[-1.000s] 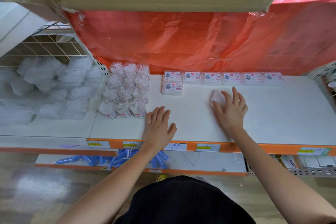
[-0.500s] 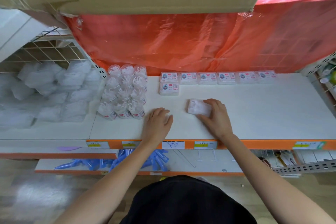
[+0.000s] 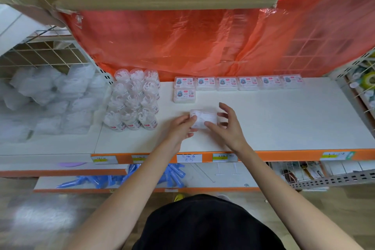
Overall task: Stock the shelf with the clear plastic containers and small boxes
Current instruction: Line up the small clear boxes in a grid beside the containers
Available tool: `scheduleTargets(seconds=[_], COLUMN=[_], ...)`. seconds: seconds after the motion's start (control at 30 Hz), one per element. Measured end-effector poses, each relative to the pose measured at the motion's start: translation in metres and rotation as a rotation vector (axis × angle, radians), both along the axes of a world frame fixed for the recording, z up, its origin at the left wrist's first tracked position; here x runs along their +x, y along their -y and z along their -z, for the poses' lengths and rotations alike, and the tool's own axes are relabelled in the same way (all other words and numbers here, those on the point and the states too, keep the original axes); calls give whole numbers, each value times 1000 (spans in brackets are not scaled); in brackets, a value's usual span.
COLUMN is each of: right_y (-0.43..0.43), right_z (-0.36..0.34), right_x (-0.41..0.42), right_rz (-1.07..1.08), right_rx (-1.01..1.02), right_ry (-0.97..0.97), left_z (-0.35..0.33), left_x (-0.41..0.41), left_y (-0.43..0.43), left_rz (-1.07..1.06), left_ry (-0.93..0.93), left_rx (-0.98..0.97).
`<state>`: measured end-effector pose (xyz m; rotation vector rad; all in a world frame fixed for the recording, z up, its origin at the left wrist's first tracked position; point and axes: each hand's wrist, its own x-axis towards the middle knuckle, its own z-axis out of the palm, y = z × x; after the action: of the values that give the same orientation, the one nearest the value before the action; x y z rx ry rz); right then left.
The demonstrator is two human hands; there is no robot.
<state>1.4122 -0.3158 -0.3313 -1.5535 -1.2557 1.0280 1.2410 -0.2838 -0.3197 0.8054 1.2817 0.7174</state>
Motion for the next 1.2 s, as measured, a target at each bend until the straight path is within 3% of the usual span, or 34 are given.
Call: scheduleTargets(seconds=[0.07, 0.13, 0.23, 0.4, 0.5, 0.67, 0.97, 1.2], right_y=[-1, -3, -5, -5, -1, 4, 3, -7], right_z=[-5, -6, -3, -7, -8, 1, -5, -3], right_x=[1, 4, 7, 11, 11, 12, 13, 1], right_rz=[59, 46, 39, -15, -74, -111, -13, 74], right_rx=[-157, -188, -160, -42, 37, 28, -227, -308], right_ry=[-225, -328, -343, -289, -236, -134, -480, -433], left_z=[-2, -4, -5, -13, -16, -13, -7, -7], left_x=[-2, -3, -3, -3, -5, -7, -15, -14], left_y=[1, 3, 4, -2, -4, -2, 0, -2], left_rz=[19, 31, 24, -88, -72, -87, -62, 3], left_ry=[24, 61, 91, 144, 146, 194, 228, 127], left_rx=[11, 20, 6, -235, -279, -188, -15, 53])
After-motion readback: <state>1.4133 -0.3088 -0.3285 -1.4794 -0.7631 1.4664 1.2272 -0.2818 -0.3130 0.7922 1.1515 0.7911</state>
